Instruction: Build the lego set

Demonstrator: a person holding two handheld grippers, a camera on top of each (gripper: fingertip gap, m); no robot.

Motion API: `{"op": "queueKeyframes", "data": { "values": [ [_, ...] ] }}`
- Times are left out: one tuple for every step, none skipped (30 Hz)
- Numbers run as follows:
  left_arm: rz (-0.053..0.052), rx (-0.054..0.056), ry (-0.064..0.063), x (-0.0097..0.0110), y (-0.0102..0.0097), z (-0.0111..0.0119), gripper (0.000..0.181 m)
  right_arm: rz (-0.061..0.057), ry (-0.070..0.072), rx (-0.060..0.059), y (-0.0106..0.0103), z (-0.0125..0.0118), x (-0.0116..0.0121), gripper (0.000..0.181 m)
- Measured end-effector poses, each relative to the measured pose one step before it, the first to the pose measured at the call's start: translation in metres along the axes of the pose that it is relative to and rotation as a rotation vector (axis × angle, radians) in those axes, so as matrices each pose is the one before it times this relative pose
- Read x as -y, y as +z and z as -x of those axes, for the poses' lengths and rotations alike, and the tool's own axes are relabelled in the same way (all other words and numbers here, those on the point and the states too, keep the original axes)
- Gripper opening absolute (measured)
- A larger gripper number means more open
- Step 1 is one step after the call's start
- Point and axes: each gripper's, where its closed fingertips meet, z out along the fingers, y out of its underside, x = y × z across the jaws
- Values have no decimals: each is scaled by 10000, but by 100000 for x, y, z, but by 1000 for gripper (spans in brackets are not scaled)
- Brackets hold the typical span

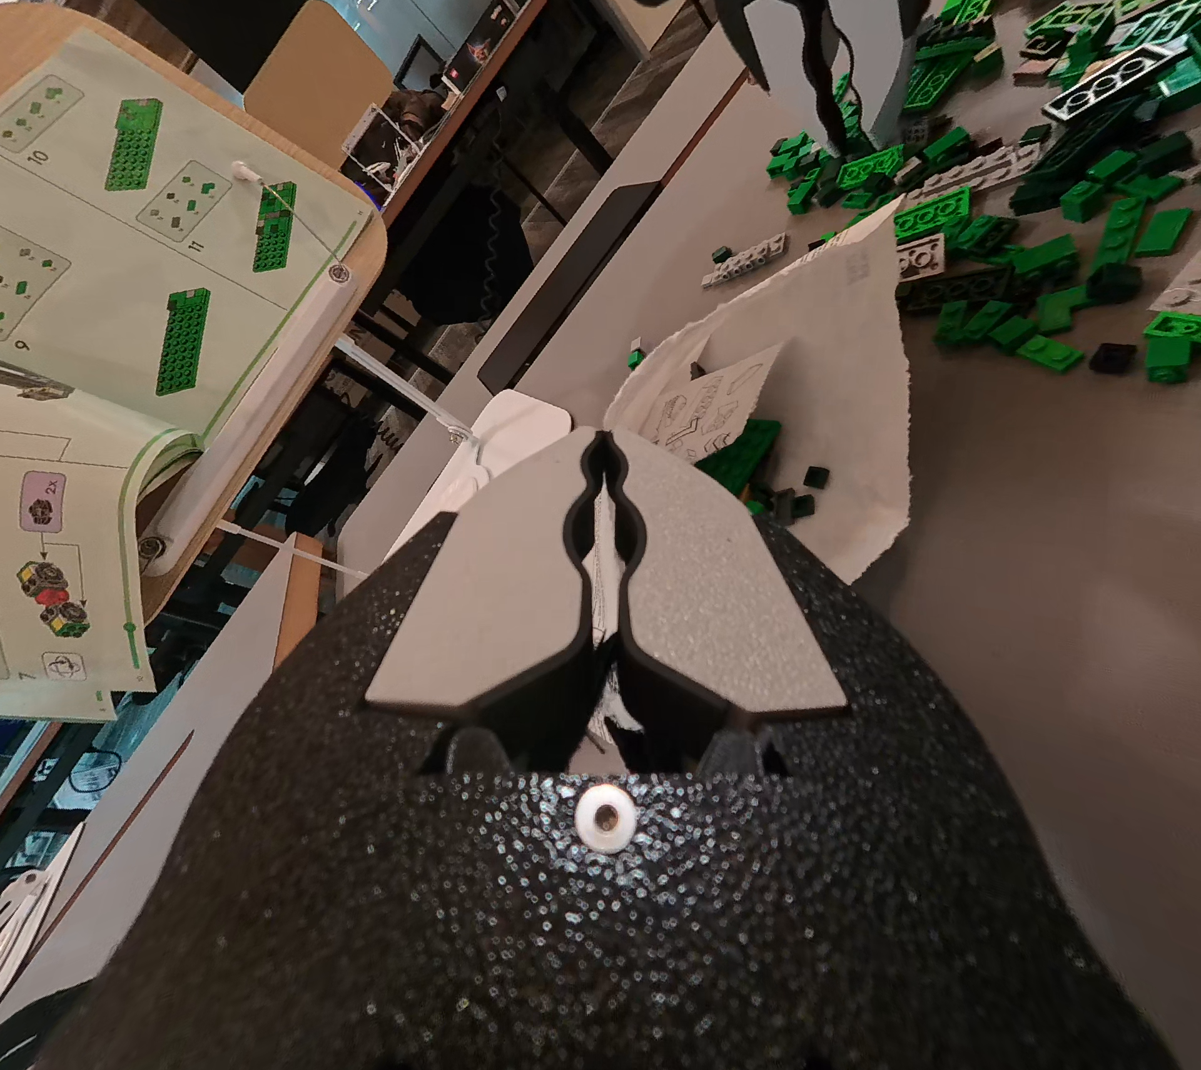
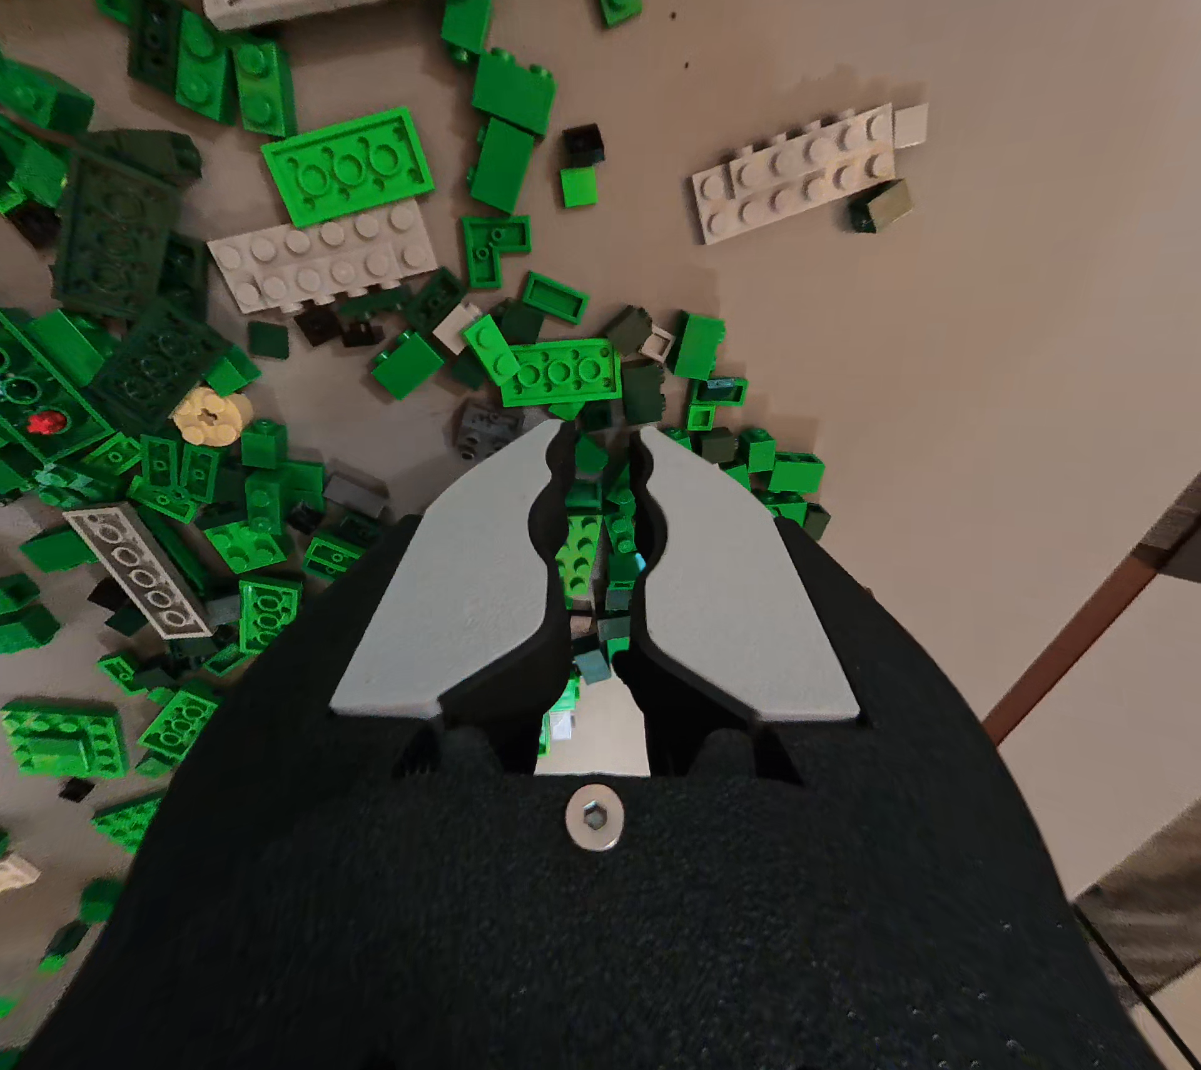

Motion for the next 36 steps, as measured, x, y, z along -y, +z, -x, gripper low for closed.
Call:
{"op": "queueKeyframes", "data": {
  "values": [
    [7,-16,14,-21,9,-38,0,84,-33,158,91,66,-109,16],
    [3,-16,21,4,7,-41,0,-3,-51,132,81,41,15,17],
    [6,-10,24,1,5,-31,0,-83,-61,127,27,59,149,17],
    [8,-4,29,12,0,-20,0,-60,-80,115,20,52,126,16],
    [11,0,35,4,10,-31,0,-54,-69,90,27,19,124,16],
    [11,-1,31,-5,1,-14,0,-73,-35,89,32,6,153,16],
    [11,-13,21,-17,14,-36,0,-80,6,91,37,29,168,16],
    [16,-14,10,-29,12,-24,0,-39,6,27,27,-46,105,12],
    [16,-6,6,-26,22,-16,0,13,-50,-36,15,-85,8,8],
    [8,-7,4,-22,8,-5,0,19,-78,-24,-3,4,-7,8],
    [12,-9,-2,-26,5,-13,0,39,-81,-68,-12,10,-47,8],
    [12,-6,-2,-16,13,-2,0,86,-112,-140,-36,-7,-144,8],
    [8,3,0,-10,-6,18,0,86,-146,-208,-111,5,-163,8],
    [3,7,-5,-7,-13,19,0,-13,-152,-235,-237,76,-22,8],
    [10,8,-21,3,-3,25,0,-160,-141,-258,-376,144,195,8],
    [18,12,-39,-20,-6,45,0,-258,-142,-285,-512,215,414,8],
    [14,29,-53,-23,-10,63,0,-297,-179,-319,-623,245,576,8],
    [13,25,-69,-17,-22,81,0,-306,-255,-384,-674,218,698,8],
    [9,13,-82,-22,-6,72,0,-278,-304,-435,-686,162,775,8],
    [2,30,-94,-10,-22,92,0,-254,-288,-420,-684,143,894,8],
    [-1,29,-98,-15,-7,104,0,-336,-248,-349,-659,213,1206,8],
    [1,26,-109,-9,-10,98,0,-514,-233,-288,-613,284,1741,8],
    [4,14,-121,-17,-10,82,0,-675,-263,-269,-506,309,2262,8],
    [-3,11,-133,-10,-3,105,0,-729,-339,-276,-285,303,2638,8],
    [-10,1,-136,-8,-6,98,0,-607,-448,-351,27,183,2647,8],
    [-22,-13,-141,4,-5,99,0,-354,-547,-479,356,-59,2300,8],
    [-25,-21,-145,13,-4,100,0,-116,-630,-497,644,-156,1858,8],
    [-27,-43,-93,30,-7,92,0,91,-737,-501,792,-180,1381,8],
    [-24,-14,-56,43,-4,153,0,276,-823,-585,844,-291,902,8],
    [-40,-21,-65,68,-25,123,0,347,-788,-591,825,-280,610,8],
    [-47,-32,-88,93,-14,76,0,299,-616,-464,819,-118,478,8],
    [-22,-49,-83,85,-8,18,0,294,-414,-330,802,9,235,8],
    [-15,-26,-61,86,-27,11,0,351,-302,-240,795,112,-83,8],
    [-32,-35,-44,145,-37,-34,0,430,-278,-205,750,136,-372,8],
    [-27,-21,-40,145,-42,-21,0,478,-238,-155,687,186,-526,8],
    [-21,-10,-13,142,-48,-33,0,433,-138,-123,560,186,-491,8]
  ]
}}
